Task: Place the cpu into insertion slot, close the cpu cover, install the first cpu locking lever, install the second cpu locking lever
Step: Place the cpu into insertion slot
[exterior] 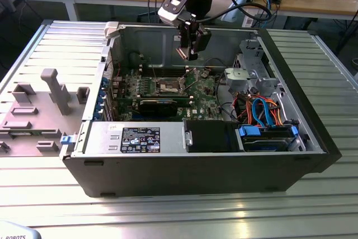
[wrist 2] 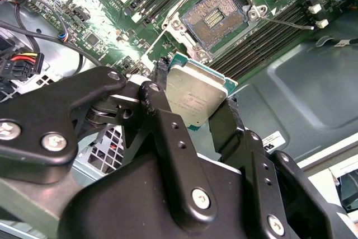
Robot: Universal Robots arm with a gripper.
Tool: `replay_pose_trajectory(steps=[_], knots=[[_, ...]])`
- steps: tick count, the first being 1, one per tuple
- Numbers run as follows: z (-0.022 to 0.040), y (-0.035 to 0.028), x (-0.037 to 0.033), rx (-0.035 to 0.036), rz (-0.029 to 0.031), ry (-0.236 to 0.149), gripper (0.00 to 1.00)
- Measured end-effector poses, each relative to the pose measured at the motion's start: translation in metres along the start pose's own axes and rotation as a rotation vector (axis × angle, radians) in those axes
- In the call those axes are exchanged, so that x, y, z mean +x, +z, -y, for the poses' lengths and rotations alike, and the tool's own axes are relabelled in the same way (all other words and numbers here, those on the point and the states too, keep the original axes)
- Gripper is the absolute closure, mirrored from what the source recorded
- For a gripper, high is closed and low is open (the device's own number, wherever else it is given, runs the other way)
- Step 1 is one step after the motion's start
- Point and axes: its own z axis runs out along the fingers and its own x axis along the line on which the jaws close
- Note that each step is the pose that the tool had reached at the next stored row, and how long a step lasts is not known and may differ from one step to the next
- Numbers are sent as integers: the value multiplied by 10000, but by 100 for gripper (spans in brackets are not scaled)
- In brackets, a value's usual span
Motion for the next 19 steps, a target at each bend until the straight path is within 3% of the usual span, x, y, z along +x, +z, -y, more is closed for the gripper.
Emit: replay_pose_trajectory(steps=[19], knots=[[0,3,0,-4,2,165,46]])
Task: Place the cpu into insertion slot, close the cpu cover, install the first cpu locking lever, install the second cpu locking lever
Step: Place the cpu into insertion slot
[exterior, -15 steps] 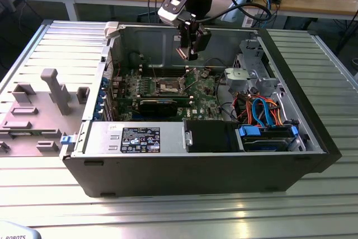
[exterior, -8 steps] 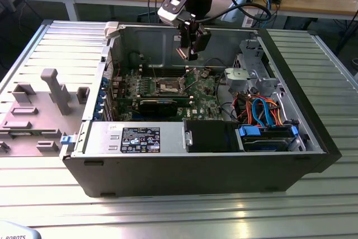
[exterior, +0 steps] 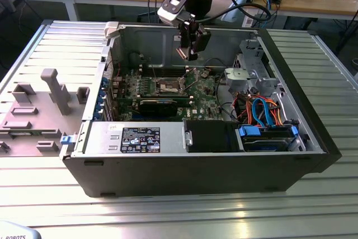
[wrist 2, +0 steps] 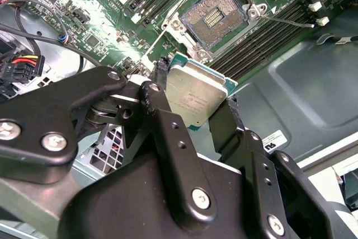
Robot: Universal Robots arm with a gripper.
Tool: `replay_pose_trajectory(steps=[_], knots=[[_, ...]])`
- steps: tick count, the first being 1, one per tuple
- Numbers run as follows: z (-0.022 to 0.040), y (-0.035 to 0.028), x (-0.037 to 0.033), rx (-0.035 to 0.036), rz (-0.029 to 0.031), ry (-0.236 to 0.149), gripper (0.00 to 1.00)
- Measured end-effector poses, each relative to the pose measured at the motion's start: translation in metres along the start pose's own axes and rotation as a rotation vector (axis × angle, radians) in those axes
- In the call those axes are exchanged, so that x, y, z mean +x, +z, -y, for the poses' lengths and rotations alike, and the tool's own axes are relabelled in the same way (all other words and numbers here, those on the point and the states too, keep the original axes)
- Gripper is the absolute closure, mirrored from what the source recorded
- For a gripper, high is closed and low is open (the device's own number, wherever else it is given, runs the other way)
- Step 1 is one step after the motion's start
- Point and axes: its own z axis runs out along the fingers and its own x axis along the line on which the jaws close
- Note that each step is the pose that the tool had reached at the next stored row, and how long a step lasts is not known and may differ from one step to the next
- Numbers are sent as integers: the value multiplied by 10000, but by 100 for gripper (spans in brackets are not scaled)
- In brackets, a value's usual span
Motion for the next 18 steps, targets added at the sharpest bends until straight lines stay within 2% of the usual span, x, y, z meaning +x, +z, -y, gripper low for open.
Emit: replay_pose_trajectory(steps=[18], knots=[[0,3,0,-5,2,173,46]])
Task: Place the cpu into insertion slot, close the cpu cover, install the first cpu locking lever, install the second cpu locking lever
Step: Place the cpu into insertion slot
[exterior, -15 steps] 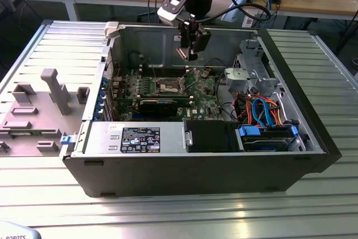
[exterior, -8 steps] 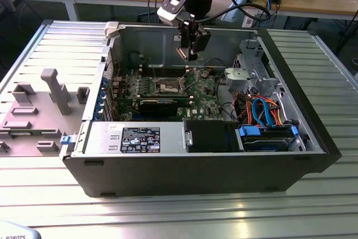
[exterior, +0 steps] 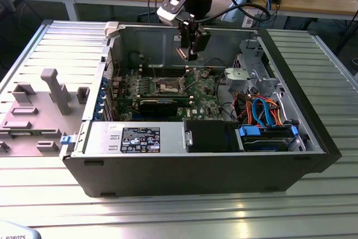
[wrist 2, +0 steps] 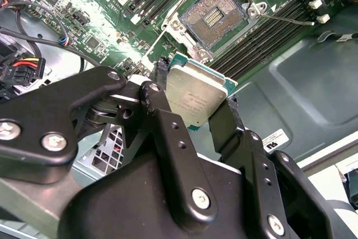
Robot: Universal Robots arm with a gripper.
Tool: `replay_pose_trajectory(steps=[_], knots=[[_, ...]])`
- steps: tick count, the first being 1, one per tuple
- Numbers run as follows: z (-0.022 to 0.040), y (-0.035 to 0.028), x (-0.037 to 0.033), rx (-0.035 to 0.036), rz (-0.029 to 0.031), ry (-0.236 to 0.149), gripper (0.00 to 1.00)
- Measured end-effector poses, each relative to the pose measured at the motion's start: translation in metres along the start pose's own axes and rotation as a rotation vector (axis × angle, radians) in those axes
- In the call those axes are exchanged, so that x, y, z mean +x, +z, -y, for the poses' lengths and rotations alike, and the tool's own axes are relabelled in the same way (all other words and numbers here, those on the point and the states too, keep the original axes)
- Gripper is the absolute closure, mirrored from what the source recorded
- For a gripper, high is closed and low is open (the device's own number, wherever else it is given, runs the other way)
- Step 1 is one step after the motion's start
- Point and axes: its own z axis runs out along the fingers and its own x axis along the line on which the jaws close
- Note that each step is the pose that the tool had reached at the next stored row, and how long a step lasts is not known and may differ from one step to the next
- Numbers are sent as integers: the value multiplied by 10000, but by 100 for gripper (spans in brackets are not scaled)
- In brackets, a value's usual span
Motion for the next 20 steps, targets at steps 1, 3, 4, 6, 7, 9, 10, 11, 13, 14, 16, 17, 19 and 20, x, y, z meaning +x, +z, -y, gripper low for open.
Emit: replay_pose_trajectory(steps=[1,3,4,6,7,9,10,11,13,14,16,17,19,20], knots=[[0,0,0,1,0,10,46],[0,0,0,0,0,33,46],[0,1,0,-1,1,50,46],[0,1,0,-1,1,80,46],[0,1,0,-1,1,86,46],[0,1,0,-2,2,102,46],[0,1,0,-2,2,110,46],[0,2,0,-2,1,123,46],[0,2,0,-3,2,143,46],[0,2,0,-3,2,153,46],[0,2,0,-4,3,175,46],[0,3,0,-4,2,189,46],[0,3,0,-5,3,208,46],[0,3,0,-5,3,222,46]])
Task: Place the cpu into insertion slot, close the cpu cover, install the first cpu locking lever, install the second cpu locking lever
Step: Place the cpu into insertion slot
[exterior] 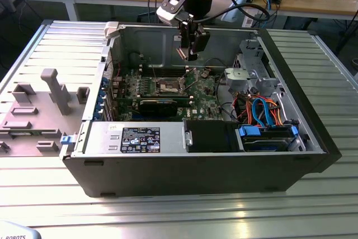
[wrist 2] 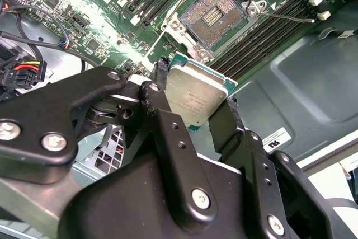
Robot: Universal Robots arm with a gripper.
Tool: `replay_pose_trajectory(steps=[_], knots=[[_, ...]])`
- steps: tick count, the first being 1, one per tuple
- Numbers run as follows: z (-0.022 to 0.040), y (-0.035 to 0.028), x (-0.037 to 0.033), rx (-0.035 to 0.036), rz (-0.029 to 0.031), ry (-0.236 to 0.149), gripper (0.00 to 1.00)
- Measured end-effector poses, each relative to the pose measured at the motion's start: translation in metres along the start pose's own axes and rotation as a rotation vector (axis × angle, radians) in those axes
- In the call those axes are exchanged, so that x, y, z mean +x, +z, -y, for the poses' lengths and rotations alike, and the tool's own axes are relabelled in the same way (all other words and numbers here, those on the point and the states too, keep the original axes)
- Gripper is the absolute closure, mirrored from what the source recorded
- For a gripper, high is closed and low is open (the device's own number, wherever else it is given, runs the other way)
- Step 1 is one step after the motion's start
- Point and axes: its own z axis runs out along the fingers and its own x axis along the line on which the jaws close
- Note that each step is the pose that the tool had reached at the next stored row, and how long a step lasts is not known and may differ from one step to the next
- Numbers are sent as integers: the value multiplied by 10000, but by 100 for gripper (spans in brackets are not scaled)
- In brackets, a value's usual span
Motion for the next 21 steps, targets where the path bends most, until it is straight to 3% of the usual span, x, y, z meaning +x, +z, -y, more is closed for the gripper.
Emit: replay_pose_trajectory(steps=[21], knots=[[0,5,0,-7,3,284,46]])
